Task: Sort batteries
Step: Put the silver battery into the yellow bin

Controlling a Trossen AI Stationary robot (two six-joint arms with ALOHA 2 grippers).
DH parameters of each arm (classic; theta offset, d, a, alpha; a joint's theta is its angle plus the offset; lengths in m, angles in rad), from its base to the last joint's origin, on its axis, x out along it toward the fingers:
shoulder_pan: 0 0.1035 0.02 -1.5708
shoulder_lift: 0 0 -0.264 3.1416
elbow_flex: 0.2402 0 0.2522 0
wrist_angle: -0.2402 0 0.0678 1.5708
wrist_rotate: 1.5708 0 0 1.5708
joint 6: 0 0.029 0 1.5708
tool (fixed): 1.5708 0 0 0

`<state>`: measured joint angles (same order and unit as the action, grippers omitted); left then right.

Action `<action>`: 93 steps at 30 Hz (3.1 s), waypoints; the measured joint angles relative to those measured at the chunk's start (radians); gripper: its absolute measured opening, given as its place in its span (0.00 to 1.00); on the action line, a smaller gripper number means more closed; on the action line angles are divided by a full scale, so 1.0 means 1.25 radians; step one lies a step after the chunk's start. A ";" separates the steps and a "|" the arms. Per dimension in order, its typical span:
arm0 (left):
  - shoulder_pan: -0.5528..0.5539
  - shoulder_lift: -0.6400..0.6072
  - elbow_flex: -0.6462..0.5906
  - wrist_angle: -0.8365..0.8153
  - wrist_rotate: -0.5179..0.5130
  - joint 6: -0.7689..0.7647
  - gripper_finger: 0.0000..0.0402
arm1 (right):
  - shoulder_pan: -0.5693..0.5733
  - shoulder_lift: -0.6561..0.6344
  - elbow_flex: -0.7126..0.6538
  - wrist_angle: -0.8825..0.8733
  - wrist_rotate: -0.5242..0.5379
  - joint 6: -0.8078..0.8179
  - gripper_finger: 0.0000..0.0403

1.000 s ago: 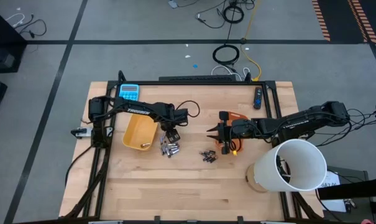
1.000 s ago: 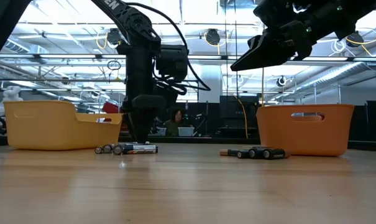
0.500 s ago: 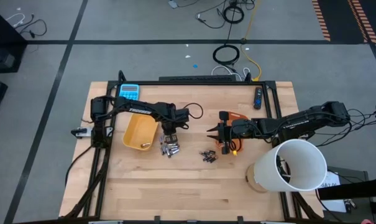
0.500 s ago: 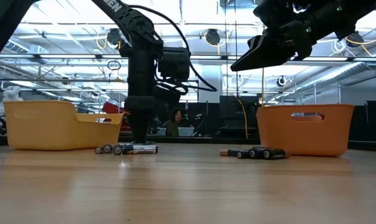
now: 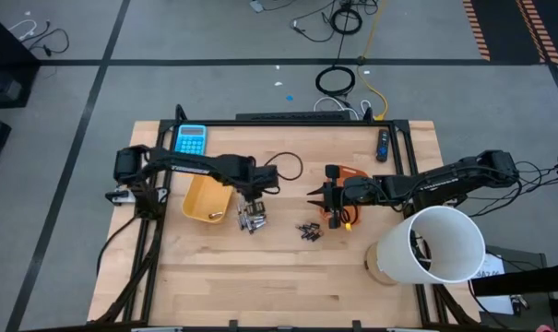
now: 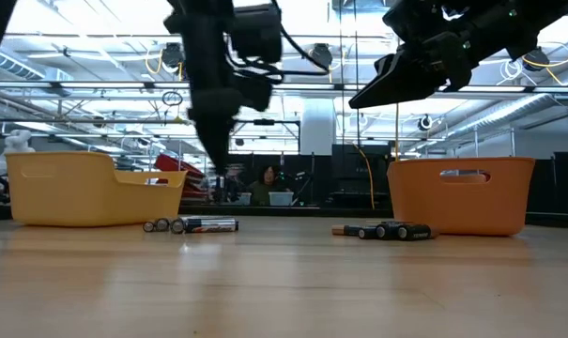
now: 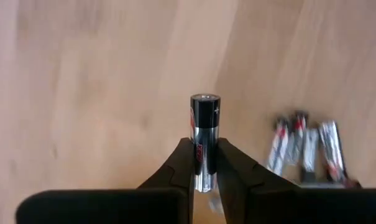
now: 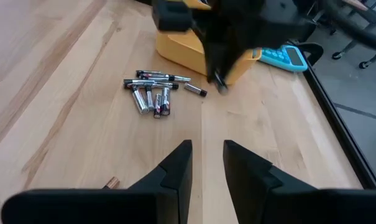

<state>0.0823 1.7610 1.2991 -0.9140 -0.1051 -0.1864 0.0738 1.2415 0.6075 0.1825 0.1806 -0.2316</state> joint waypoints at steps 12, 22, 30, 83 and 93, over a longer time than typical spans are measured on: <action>-0.080 -0.074 0.001 -0.362 -0.018 -0.227 0.22 | 0.000 0.000 0.000 0.007 -0.026 0.029 0.21; -0.094 -0.075 0.001 -0.353 -0.104 -0.238 0.55 | 0.005 0.000 0.000 0.008 -0.021 0.027 0.21; -0.099 -0.032 0.003 -0.153 -0.066 -0.155 0.57 | 0.005 0.000 0.000 0.021 -0.021 0.025 0.21; -0.098 0.181 0.004 0.035 -0.003 0.092 0.11 | 0.005 0.002 0.000 0.006 -0.023 0.023 0.21; -0.095 0.132 0.017 -0.051 -0.079 0.056 0.11 | 0.005 0.002 0.000 0.011 -0.019 0.024 0.21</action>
<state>-0.0368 1.9261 1.3201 -0.9771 -0.2044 -0.1167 0.0803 1.2442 0.6071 0.1969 0.1570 -0.2020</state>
